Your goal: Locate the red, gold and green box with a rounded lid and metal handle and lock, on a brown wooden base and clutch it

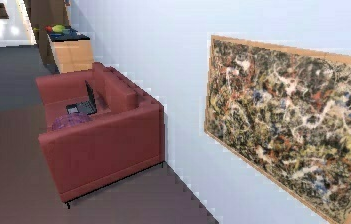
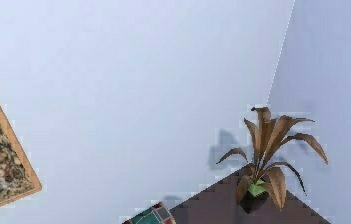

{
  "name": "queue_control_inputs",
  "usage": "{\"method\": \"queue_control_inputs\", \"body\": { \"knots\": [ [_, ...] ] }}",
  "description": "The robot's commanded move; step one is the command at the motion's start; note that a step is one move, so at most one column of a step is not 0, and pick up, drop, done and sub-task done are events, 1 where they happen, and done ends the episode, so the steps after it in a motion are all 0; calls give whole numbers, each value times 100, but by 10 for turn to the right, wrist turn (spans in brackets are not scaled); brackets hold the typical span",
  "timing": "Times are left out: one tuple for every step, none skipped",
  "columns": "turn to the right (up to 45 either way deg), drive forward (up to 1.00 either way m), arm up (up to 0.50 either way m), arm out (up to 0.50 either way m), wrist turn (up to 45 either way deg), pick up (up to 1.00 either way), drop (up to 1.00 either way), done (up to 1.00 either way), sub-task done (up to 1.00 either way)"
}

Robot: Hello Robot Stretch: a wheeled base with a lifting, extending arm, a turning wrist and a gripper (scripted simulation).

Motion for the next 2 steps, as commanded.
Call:
{"method": "queue_control_inputs", "body": {
  "knots": [
    [0, 0, 0, 0, 0, 100, 0, 0, 0],
    [0, 0, 10, 0, 0, 0, 0, 0, 0]
  ]
}}
